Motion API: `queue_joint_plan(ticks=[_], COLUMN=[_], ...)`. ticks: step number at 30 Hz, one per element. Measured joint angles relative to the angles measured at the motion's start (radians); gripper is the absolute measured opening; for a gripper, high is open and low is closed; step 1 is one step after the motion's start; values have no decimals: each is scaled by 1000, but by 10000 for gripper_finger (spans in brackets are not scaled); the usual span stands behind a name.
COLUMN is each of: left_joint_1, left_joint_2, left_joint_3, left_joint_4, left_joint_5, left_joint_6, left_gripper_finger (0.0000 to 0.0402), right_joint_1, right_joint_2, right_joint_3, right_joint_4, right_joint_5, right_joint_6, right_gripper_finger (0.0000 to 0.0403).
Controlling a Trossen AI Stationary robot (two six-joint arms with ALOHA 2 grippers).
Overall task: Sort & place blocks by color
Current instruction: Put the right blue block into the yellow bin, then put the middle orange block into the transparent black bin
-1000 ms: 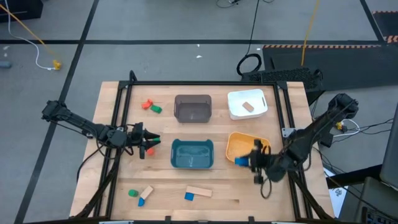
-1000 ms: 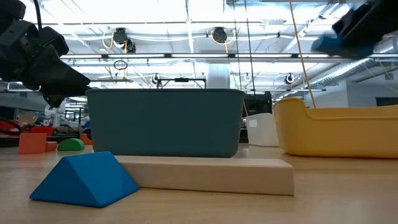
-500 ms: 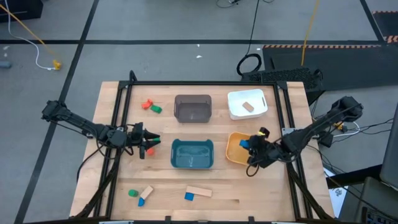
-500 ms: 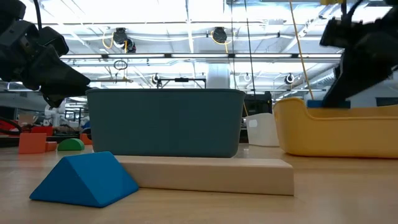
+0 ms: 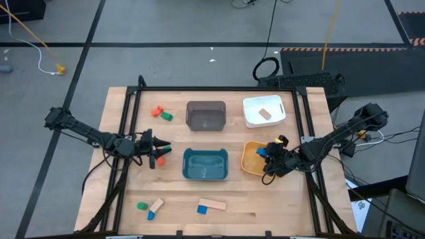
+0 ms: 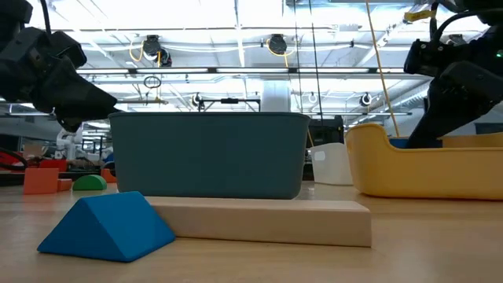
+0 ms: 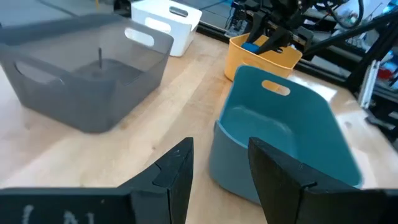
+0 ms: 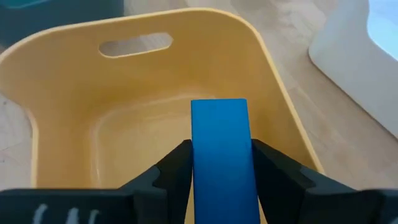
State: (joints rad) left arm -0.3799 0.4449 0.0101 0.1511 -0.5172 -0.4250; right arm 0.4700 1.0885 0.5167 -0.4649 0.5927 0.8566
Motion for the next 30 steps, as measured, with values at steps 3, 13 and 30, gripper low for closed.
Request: queue_joint_plan(ticks=[3,13,30], left_joint_1=[0,0,0], left_joint_2=[0,0,0], left_joint_3=[0,0,0], left_joint_4=[8,128,393], left_joint_5=[0,1,-151], left_joint_6=[28,-25,-3], left_gripper_finger=[154,154,154], right_joint_1=[-15,-57,-142], right_joint_2=[0,0,0], right_joint_3=[0,0,0], right_joint_4=[28,51,214], right_joint_5=[-21,-21,-17], right_joint_6=[-1,22,-97], right_gripper_finger=[167,212,215])
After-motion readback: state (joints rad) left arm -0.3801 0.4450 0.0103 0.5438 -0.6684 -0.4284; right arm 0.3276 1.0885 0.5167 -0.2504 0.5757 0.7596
